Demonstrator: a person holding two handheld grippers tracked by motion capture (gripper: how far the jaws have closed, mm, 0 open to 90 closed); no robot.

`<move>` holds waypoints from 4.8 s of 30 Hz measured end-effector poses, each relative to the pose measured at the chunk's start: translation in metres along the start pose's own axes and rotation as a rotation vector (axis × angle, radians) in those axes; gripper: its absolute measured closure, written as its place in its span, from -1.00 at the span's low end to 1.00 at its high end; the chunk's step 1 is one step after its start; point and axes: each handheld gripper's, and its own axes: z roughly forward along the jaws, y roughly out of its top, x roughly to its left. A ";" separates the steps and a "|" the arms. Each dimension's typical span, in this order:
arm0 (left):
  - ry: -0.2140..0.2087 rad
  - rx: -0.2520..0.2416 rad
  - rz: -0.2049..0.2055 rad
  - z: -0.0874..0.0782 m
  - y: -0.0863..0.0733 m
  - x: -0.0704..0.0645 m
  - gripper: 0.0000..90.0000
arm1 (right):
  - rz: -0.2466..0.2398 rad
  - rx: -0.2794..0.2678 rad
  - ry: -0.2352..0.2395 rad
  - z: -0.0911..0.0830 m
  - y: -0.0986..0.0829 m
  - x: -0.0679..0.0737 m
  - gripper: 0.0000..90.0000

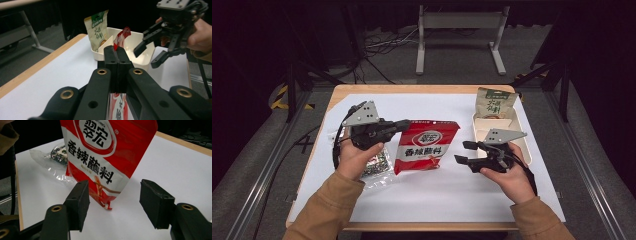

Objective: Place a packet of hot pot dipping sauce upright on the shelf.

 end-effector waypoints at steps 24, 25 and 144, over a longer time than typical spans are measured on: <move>-0.036 -0.037 0.025 -0.007 0.003 -0.014 1.00 | 0.010 -0.002 0.062 0.047 0.016 -0.008 -0.20; -0.040 -0.038 0.024 -0.007 0.003 -0.014 1.00 | 0.015 -0.003 0.068 0.049 0.015 -0.008 -0.21; 0.223 0.174 -0.189 -0.042 -0.071 0.023 0.25 | -0.111 -0.019 -0.043 -0.093 0.063 -0.142 0.99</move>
